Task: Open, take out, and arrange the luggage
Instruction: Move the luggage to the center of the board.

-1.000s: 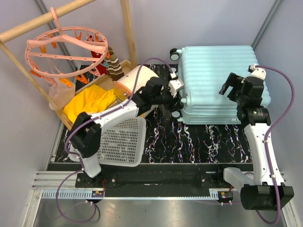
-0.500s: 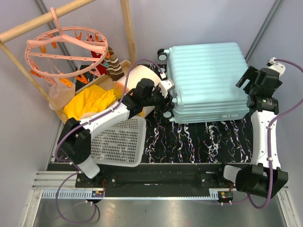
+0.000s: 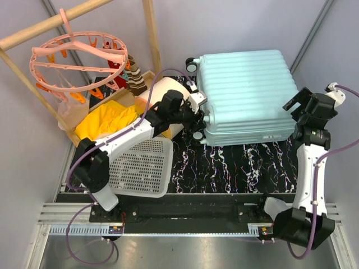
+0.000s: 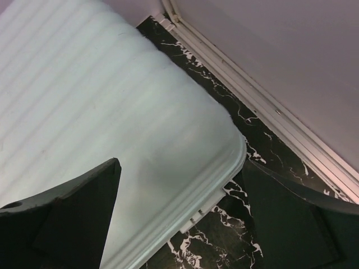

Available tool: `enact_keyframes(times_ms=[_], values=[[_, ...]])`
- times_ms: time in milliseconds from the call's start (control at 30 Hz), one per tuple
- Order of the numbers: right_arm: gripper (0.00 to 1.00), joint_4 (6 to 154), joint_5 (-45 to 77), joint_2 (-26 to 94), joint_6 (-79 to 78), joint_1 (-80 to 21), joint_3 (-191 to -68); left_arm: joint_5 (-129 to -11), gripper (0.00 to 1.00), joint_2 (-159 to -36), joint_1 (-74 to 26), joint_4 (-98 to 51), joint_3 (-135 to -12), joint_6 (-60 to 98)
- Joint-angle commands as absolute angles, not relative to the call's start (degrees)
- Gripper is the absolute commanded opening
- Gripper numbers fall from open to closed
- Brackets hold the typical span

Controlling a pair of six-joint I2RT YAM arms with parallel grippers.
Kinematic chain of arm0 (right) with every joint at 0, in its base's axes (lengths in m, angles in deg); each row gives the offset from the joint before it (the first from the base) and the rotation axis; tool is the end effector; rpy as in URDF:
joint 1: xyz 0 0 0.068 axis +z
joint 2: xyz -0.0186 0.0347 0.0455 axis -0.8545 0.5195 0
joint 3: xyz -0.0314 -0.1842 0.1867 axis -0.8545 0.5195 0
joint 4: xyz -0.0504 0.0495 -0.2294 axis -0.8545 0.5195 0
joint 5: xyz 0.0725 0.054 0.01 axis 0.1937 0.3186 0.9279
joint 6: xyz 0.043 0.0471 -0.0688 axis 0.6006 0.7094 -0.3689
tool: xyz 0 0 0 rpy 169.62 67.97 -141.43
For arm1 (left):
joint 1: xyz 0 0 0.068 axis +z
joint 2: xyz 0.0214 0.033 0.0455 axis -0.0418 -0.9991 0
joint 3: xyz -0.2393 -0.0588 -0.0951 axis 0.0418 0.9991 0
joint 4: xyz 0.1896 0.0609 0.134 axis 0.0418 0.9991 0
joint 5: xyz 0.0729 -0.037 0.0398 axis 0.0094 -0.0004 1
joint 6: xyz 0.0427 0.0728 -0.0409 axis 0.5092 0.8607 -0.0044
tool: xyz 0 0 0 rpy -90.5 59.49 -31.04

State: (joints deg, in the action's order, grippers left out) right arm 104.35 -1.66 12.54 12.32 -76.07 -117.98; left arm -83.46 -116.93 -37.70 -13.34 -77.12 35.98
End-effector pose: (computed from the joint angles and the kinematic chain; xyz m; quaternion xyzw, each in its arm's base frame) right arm 0.2389 -0.0902 0.3542 0.3083 0.7615 -0.0595 0.5671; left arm 0.2917 -0.2865 0.2815 0.4118 0.7358 -0.3076 0.4409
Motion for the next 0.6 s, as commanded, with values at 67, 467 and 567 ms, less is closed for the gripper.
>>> enact_keyframes(times_ms=[67,467,567], values=[[1.0,100.0,1.5,22.1,9.7,-82.1,-122.2,-69.8,0.0,-119.1,-33.1,-16.2,-85.5,31.2],[1.0,89.0,21.3,34.1,4.8,-85.0,-124.8,-68.4,0.0,-124.1,-33.2,-11.9,-91.6,32.4],[1.0,87.0,27.1,34.8,5.2,-85.0,-122.3,-68.6,0.0,-124.7,-33.6,-11.9,-92.3,33.4]])
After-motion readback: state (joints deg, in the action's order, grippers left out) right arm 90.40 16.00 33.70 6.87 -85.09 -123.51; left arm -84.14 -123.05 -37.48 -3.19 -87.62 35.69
